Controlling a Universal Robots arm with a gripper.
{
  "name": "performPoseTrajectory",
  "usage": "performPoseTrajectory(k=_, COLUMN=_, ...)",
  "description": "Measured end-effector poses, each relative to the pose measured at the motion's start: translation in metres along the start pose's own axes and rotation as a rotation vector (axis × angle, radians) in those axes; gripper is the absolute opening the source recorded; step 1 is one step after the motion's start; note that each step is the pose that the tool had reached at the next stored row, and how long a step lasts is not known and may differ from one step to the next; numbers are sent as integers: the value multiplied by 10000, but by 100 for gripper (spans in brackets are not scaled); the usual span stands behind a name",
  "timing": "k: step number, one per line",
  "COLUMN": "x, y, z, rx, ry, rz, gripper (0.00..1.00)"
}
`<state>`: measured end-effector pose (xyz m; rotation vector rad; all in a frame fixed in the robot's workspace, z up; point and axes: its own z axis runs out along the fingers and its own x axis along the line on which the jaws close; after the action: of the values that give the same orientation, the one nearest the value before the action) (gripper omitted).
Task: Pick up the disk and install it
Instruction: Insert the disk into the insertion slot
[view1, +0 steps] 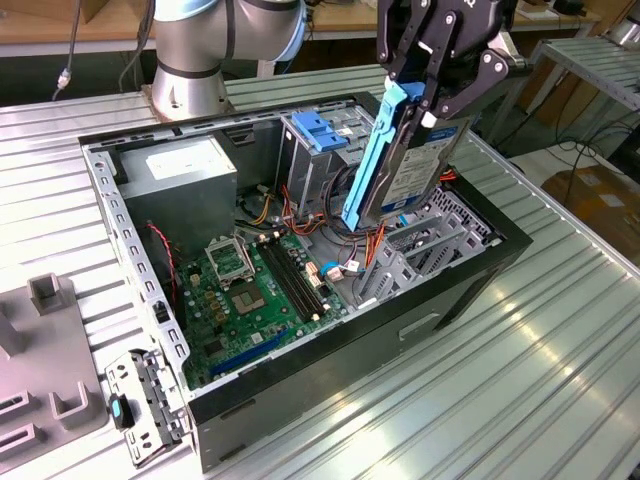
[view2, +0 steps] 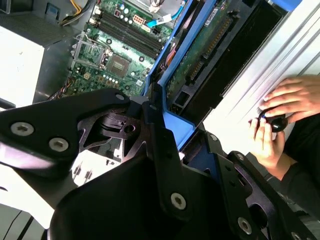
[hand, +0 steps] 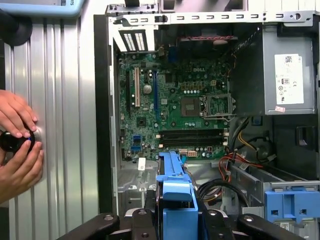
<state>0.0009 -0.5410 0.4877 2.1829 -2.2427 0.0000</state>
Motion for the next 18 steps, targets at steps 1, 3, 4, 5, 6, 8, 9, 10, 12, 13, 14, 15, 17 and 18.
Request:
performPoseTrajectory(k=1, x=13, y=-20, z=12, rx=0, ry=-3, rz=0, gripper=37)
performPoseTrajectory(k=3, x=43, y=-64, z=36, rx=1, ry=-4, rz=0, gripper=37)
performPoseTrajectory(k=4, x=55, y=-81, z=46, rx=1, ry=-4, rz=0, gripper=37)
performPoseTrajectory(k=5, x=65, y=-97, z=56, rx=1, ry=-5, rz=0, gripper=37)
performPoseTrajectory(k=6, x=75, y=-149, z=68, rx=1, ry=-2, rz=1, gripper=37)
performPoseTrajectory(k=8, x=98, y=-269, z=99, rx=1, ry=6, rz=0, gripper=37)
performPoseTrajectory(k=9, x=107, y=-288, z=107, rx=1, ry=8, rz=0, gripper=37)
performPoseTrajectory(k=10, x=126, y=-317, z=127, rx=1, ry=8, rz=1, gripper=37)
performPoseTrajectory(k=12, x=144, y=-354, z=147, rx=1, ry=6, rz=0, gripper=37)
performPoseTrajectory(k=13, x=154, y=-391, z=162, rx=1, ry=9, rz=1, gripper=37)
performPoseTrajectory(k=14, x=156, y=-413, z=169, rx=1, ry=13, rz=1, gripper=37)
performPoseTrajectory(k=15, x=158, y=-440, z=179, rx=1, ry=19, rz=1, gripper=37)
performPoseTrajectory(k=17, x=156, y=-489, z=197, rx=1, ry=34, rz=0, gripper=37)
performPoseTrajectory(k=18, x=155, y=-528, z=219, rx=3, ry=49, rz=1, gripper=37)
